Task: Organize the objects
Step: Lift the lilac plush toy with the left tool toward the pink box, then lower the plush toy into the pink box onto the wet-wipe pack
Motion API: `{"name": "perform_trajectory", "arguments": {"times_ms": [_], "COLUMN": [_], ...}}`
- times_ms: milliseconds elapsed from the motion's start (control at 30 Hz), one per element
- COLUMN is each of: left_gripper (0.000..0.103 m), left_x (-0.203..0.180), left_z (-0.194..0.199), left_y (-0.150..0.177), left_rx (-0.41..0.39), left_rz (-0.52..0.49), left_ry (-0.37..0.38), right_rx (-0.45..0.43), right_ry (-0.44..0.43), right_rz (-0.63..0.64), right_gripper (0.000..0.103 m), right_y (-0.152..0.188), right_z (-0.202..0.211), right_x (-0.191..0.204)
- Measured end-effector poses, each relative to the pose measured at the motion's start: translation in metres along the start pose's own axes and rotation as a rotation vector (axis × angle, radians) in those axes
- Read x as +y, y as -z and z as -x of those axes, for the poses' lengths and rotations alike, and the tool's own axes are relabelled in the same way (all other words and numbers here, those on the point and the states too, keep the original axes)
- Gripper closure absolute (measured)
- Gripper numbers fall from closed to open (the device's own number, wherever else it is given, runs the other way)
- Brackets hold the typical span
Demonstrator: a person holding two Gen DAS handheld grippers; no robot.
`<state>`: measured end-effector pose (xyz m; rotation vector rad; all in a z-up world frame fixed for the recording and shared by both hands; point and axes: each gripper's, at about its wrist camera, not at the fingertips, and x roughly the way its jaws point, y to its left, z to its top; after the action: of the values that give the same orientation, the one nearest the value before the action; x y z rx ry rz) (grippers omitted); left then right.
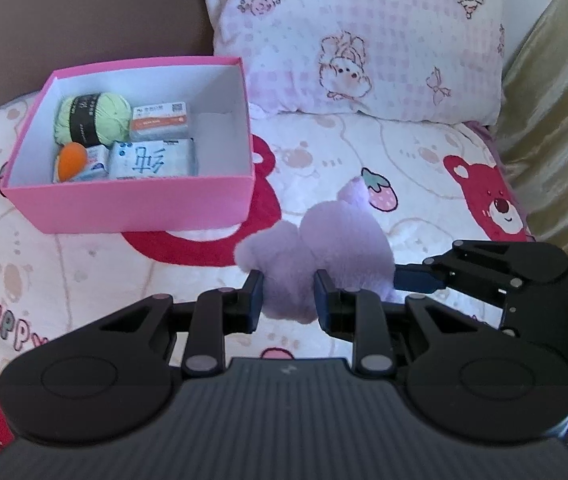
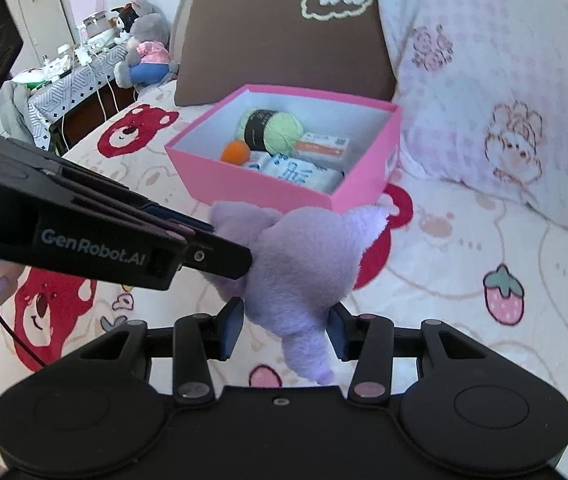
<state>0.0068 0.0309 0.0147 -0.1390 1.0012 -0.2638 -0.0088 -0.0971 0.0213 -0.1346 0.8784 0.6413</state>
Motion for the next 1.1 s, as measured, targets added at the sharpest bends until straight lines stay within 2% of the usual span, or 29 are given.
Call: {"name": "perform_trajectory", "arguments": {"times_ms": [200,400,567,767,967,1100], "left_gripper": [0.078,0.078,0.077,0.077,0.077,0.077], "left_x": [0.013,0.027,0.055,0.073,0.094,0.107], "left_z": [0.023,0.044,0.045,0.036,0.010,-0.012], "left_y": [-0.014,-0.030,-0.048,-0.067,-0.090,-0.106], "left_rx": [-0.031,-0.054,-0.027,-0.022,-0.004,0.021], "left_rz": [-0.025,-0.065,0.014,0.012,0.050,0.062], "left_ry": [-0.009,-0.071,-0.060,-0.109,-0.146,-0.160], "right_rx": [-0.039,-0.101,-0.112,-0.116,-0.076,-0.053], "right_ry": [-0.017,-0.047,-0.073,-0.089,-0.131,-0.122], "right_rz": [-0.001,0.013,0.029,0.052,-0.028,-0.045], "right_gripper": [0.053,0.056,0.058,0.058,0.058,0.058], "right_y": [-0.021,-0.049,-0.074,-0.099,-0.124,-0.134], "right_z": [0.004,0.000,-0.013,-0.033,-0.068,-0.092], "right_x": [0.011,0.022,0.026,0.029,0.012,0.006]}}
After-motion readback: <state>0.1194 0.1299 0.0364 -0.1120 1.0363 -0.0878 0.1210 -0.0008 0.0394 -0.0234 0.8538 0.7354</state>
